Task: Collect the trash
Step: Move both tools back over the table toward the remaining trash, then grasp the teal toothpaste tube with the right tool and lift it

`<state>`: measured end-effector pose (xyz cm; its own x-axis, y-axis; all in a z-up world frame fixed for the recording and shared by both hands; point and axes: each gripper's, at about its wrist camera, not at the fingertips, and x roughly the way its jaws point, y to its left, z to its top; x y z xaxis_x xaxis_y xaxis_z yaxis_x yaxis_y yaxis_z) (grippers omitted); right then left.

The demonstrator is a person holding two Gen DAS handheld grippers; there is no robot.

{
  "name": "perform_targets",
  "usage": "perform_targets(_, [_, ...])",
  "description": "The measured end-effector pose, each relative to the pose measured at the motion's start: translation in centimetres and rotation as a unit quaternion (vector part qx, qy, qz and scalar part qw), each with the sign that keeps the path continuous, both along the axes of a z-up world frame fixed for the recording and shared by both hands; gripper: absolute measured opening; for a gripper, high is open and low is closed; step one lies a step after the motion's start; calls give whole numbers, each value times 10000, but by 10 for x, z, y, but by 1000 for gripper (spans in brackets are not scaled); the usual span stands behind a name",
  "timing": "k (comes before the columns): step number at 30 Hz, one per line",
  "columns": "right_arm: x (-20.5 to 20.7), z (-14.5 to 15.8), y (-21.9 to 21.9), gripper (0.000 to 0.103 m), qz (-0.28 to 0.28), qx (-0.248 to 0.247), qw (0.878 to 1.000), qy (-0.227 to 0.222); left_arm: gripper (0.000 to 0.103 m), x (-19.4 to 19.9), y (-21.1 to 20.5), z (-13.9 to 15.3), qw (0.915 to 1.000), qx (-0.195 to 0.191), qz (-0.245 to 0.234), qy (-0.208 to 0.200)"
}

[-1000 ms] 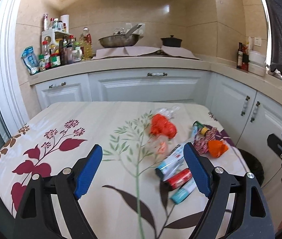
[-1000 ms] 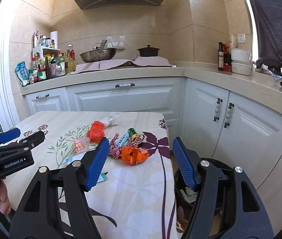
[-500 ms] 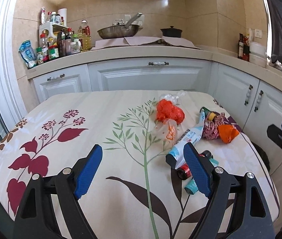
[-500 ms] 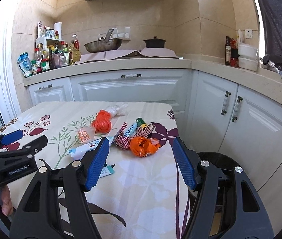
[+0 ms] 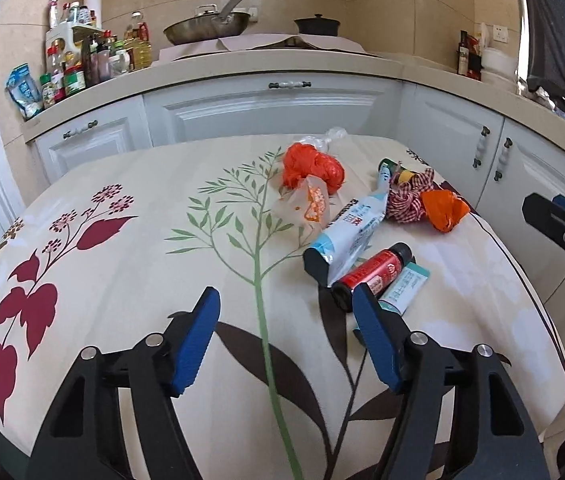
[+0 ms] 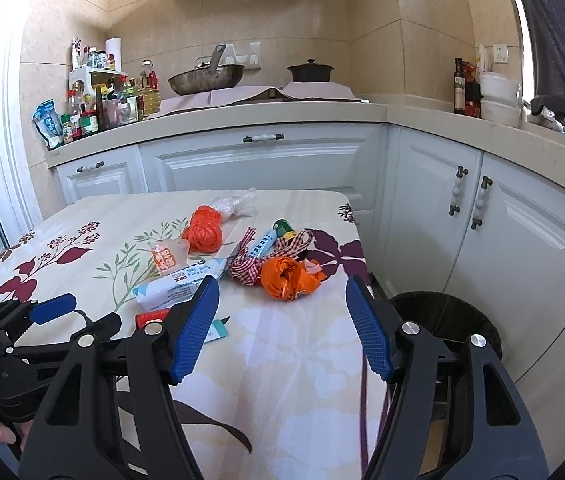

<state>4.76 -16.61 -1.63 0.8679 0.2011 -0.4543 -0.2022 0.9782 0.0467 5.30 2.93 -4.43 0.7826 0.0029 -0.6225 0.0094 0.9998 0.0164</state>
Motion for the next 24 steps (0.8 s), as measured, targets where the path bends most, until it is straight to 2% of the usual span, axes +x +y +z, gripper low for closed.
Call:
perform_targets(7, [-5,-19,36,64,404,-66,9989,220,67,-5,21,4,9998,3,208,-56])
perform_targets(14, [-5,-38,79,64,716,-273,9958,508,67,-10,52,5,9988,163,433,-133])
perform_targets(24, [10,-55,106,64,441,-786,9900,1087,67,-8,79,-2,9992,-68,396,-12])
